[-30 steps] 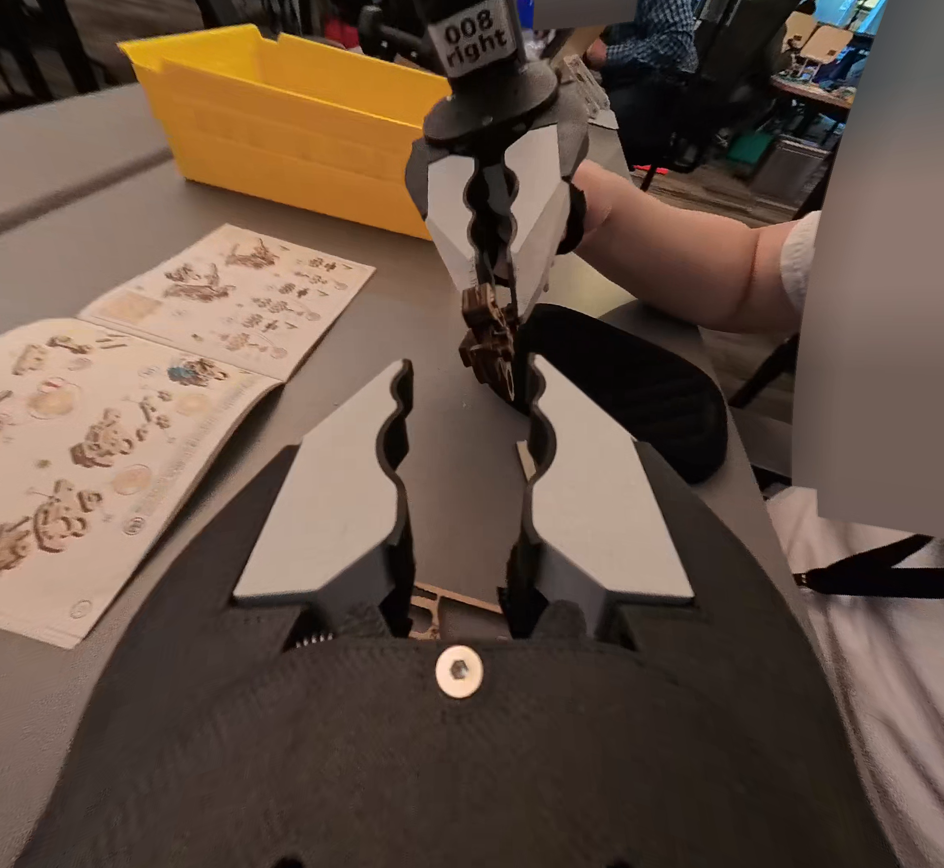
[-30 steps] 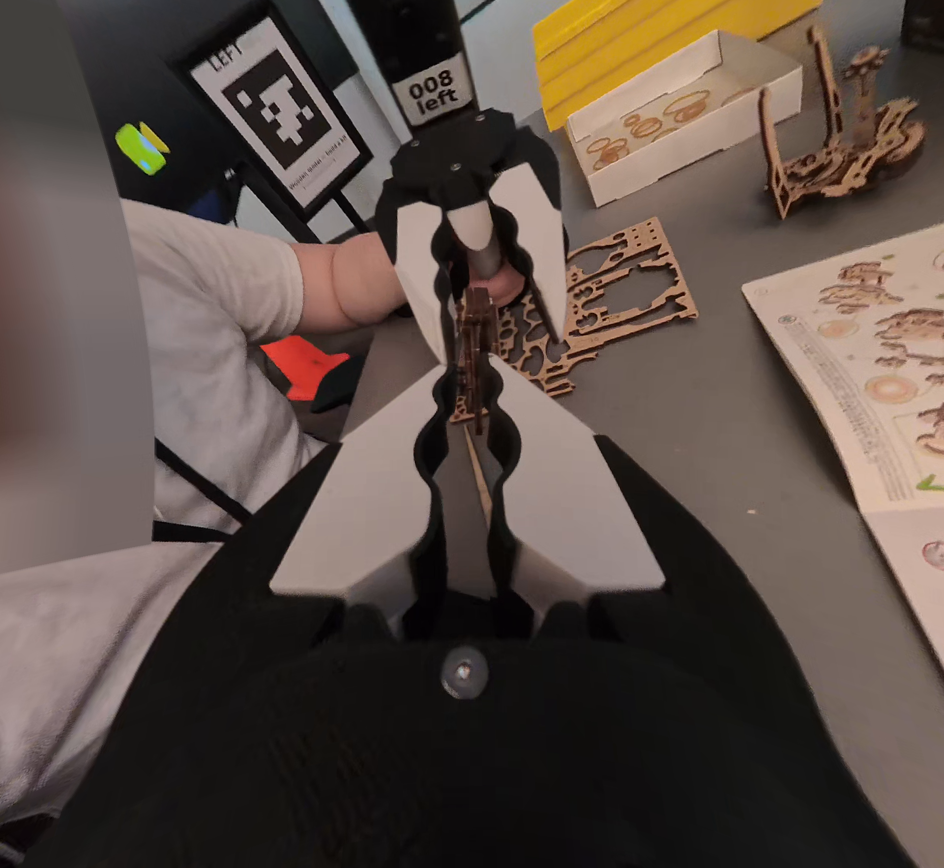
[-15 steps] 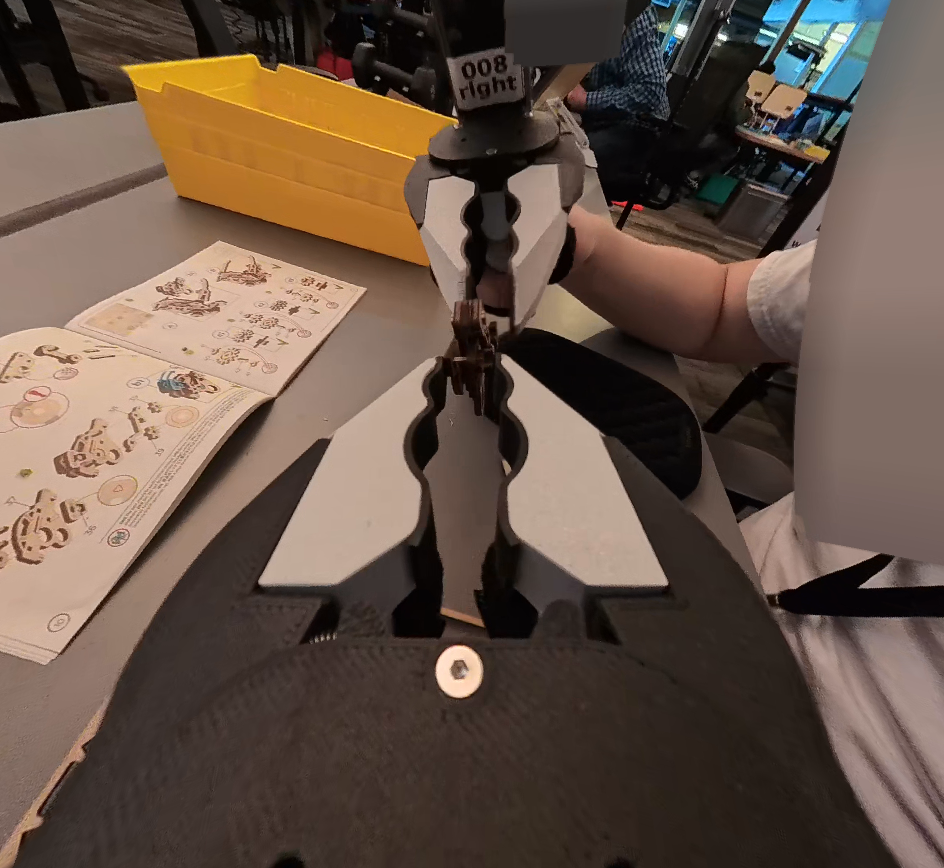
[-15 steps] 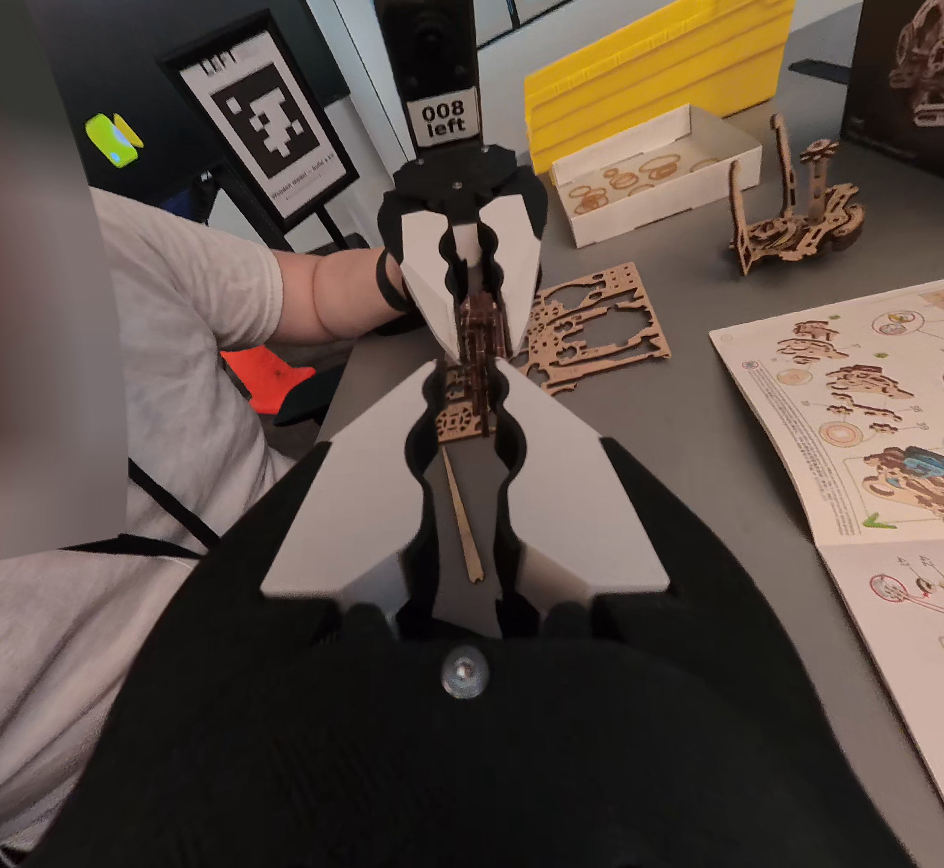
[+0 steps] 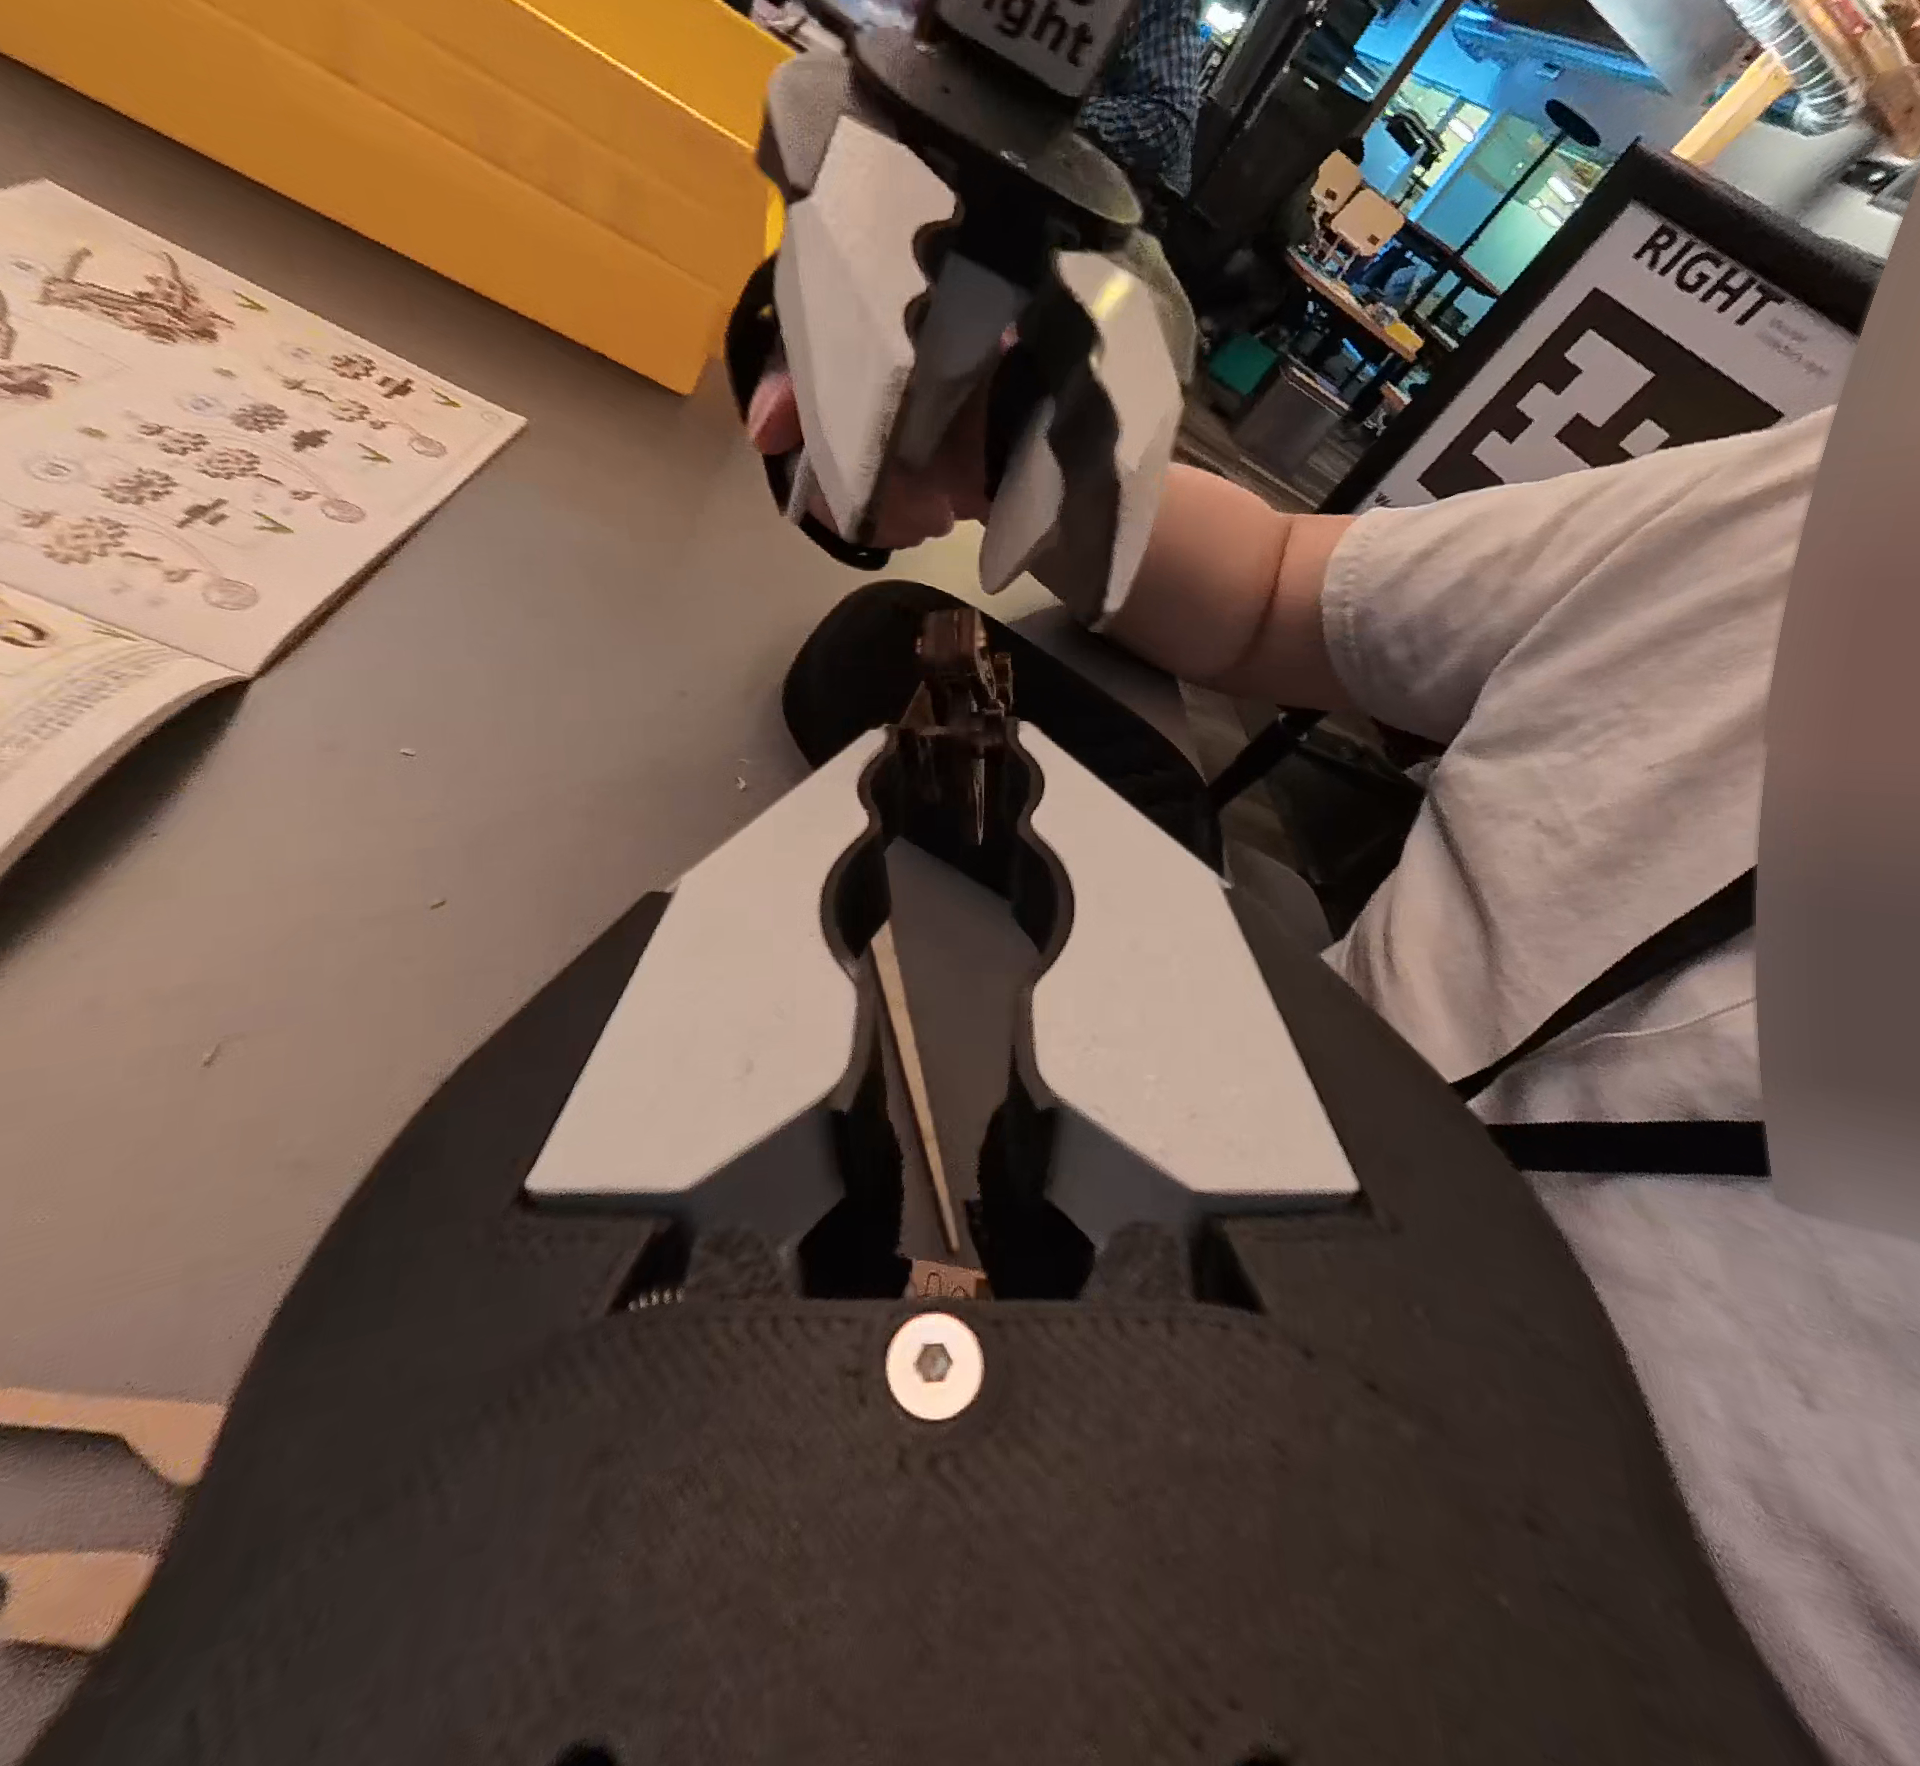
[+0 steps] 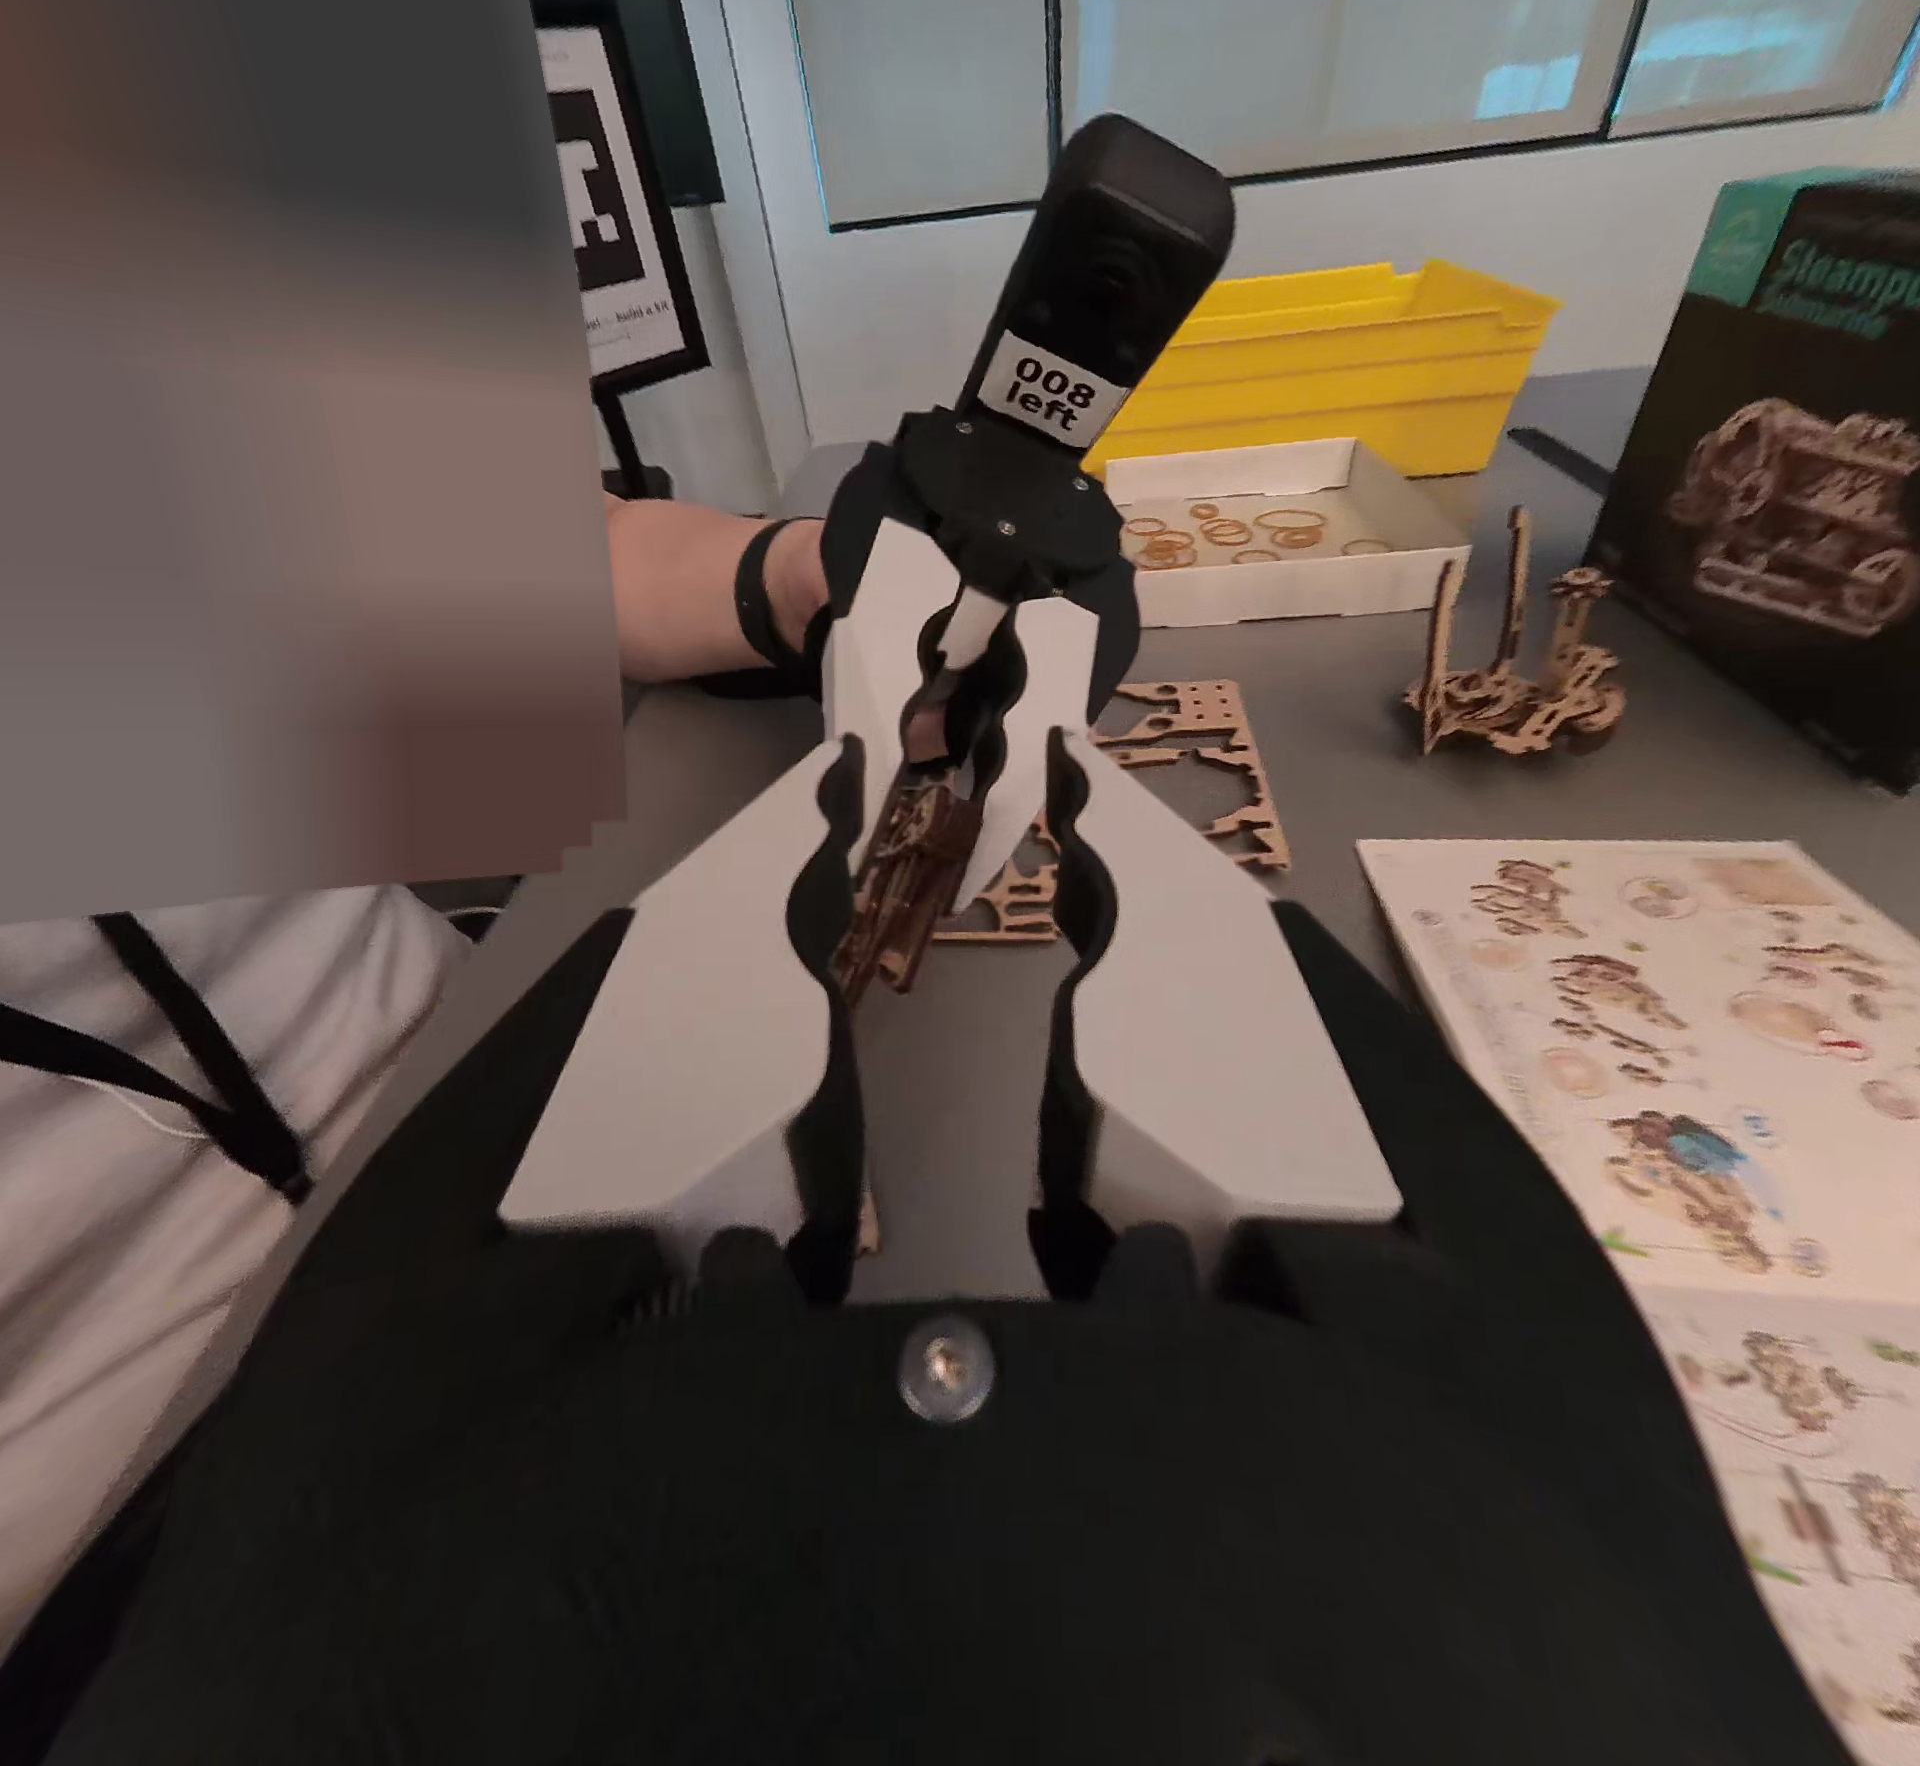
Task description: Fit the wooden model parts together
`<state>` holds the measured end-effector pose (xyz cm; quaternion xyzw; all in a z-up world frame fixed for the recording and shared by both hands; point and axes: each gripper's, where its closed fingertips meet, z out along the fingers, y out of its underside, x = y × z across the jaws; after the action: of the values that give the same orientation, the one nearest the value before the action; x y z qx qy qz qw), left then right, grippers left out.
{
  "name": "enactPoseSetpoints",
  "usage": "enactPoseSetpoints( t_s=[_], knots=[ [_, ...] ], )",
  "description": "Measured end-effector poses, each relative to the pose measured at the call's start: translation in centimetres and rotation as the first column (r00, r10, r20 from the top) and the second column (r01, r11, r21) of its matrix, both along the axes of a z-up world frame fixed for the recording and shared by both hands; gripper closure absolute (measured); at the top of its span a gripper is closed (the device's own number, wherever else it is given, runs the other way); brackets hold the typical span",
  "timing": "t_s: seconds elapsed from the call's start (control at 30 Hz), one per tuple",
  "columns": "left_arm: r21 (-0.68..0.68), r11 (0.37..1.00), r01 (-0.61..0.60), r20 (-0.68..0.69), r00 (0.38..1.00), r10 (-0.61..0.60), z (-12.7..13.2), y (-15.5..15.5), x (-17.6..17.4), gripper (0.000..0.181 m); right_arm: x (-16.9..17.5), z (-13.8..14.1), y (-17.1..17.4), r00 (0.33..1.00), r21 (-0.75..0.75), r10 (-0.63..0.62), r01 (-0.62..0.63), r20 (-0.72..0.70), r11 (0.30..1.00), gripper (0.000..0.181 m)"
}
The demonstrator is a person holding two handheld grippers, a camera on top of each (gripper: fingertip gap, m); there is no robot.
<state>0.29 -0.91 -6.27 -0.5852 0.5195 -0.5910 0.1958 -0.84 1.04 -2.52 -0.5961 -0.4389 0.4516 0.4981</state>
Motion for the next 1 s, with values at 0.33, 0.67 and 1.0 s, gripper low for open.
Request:
enactPoseSetpoints(
  t_s=[0.33,0.67,1.0],
  knots=[
    [0.013,1.000,0.002,0.002,1.000,-0.002,-0.1,0.0,0.1,0.165,0.0,-1.4,-0.1,0.994,-0.289,0.096,-0.109,-0.059,0.951,0.173],
    [-0.017,0.999,-0.042,-0.001,0.999,0.042,0.0,0.8,0.1,0.165,0.4,-1.4,0.4,0.999,-0.173,0.042,-0.041,0.001,0.984,0.177],
    [-0.048,0.998,-0.042,0.015,0.999,0.042,0.4,0.5,0.1,0.165,0.7,-1.2,0.0,0.998,-0.135,0.062,-0.060,0.010,0.989,0.177]
  ],
)
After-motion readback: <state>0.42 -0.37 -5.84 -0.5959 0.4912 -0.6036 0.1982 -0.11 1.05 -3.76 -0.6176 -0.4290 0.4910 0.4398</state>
